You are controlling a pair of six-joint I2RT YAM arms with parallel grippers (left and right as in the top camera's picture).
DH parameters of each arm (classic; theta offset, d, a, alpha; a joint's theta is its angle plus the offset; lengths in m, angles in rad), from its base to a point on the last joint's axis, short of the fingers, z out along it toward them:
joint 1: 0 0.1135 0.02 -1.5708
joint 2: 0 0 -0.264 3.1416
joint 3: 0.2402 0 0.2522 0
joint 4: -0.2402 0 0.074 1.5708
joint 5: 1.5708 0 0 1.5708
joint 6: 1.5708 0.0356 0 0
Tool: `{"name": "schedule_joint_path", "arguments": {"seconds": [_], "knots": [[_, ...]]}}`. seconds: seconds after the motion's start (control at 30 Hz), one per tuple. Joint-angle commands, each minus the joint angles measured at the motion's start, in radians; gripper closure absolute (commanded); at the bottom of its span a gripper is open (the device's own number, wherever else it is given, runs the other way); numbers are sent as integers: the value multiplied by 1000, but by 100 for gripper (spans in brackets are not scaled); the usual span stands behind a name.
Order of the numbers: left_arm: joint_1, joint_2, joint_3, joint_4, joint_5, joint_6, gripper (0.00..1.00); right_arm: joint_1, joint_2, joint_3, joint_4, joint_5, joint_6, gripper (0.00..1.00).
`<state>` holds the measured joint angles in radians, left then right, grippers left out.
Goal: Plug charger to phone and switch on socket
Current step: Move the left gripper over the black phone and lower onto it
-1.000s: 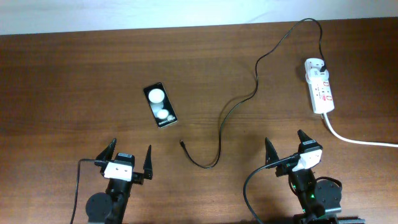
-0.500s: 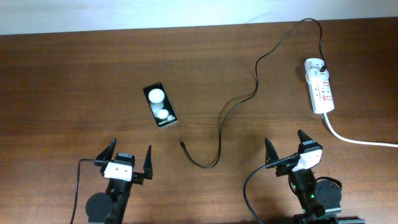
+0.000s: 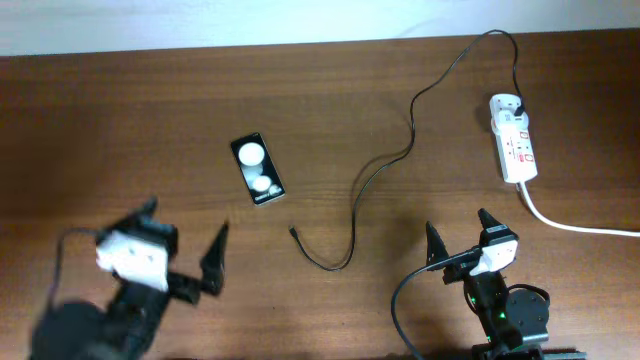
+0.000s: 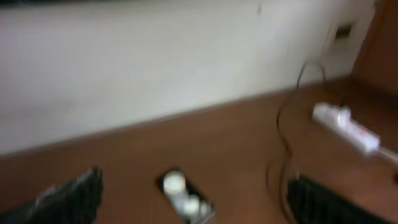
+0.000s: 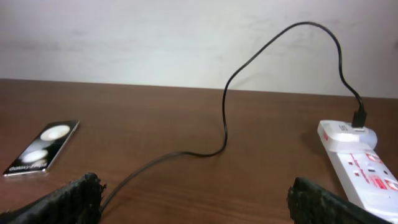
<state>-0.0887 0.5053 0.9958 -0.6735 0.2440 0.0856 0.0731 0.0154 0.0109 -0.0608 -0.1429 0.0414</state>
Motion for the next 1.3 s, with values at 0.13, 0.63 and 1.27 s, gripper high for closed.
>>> {"name": "schedule_joint_path", "arguments": {"seconds": [0.13, 0.63, 1.27], "knots": [[-3, 697, 591, -329, 16, -2, 1, 5, -8, -5, -4, -15, -8, 1], [-46, 1343, 591, -375, 193, -24, 100, 5, -8, -5, -4, -15, -8, 1], [-175, 1642, 590, -145, -332, -460, 13, 5, -8, -5, -4, -15, -8, 1]]}}
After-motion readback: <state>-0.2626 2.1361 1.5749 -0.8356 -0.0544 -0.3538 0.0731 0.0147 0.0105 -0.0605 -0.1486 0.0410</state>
